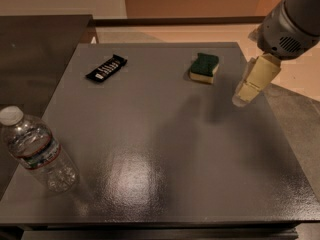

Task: Move sponge near rxbar chocolate

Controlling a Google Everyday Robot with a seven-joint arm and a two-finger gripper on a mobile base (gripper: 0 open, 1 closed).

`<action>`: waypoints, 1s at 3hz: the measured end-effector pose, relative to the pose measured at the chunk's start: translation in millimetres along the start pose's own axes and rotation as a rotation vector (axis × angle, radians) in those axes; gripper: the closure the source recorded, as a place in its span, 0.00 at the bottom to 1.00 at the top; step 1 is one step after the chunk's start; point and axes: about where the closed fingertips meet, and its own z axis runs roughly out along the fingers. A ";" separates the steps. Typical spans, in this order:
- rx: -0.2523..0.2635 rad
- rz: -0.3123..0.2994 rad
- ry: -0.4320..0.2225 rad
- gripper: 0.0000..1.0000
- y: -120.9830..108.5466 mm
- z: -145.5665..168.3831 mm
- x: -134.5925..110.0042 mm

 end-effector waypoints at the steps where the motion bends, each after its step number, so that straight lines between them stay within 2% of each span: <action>1: 0.043 0.061 -0.049 0.00 -34.9 32.2 -11.7; 2: 0.081 0.127 -0.098 0.00 -67.5 61.2 -20.4; 3: 0.097 0.195 -0.132 0.00 -92.4 86.6 -26.4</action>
Offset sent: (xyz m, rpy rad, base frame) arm 0.1443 0.0073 -0.0485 0.1871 -0.1207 -0.2085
